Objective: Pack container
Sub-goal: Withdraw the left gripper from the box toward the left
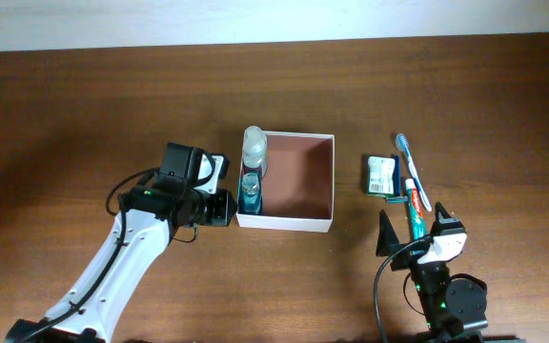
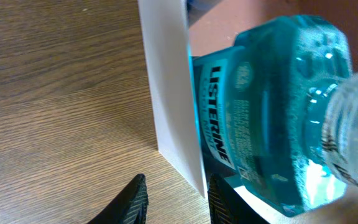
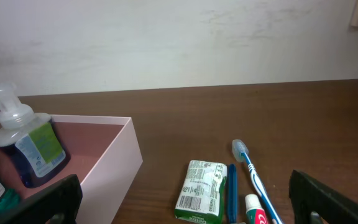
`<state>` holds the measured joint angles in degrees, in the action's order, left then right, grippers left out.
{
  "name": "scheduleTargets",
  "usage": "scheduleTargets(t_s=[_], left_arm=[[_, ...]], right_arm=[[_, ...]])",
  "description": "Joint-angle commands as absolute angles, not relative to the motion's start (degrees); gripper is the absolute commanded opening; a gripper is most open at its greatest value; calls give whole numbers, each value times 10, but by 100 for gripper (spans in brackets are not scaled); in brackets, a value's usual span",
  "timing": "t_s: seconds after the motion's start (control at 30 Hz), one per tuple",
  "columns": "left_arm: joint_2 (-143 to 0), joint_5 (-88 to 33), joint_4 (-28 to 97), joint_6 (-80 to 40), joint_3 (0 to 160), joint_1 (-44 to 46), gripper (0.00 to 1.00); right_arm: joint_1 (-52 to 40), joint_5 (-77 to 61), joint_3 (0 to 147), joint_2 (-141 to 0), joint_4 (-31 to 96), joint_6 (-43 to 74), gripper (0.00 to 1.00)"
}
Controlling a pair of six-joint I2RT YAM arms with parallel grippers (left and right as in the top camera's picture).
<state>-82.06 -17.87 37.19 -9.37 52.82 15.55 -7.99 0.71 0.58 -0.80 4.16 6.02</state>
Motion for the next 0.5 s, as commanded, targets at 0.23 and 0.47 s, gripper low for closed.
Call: scheduleTargets(t_s=[0.23,0.47], left_arm=[[-816,-213,371,-68,533,152,33],[-816,-212,370,-68,533,152,22]], right_arm=[[-83,6,3,-2,46,60,98],[-83,6,3,-2,46,60,98]])
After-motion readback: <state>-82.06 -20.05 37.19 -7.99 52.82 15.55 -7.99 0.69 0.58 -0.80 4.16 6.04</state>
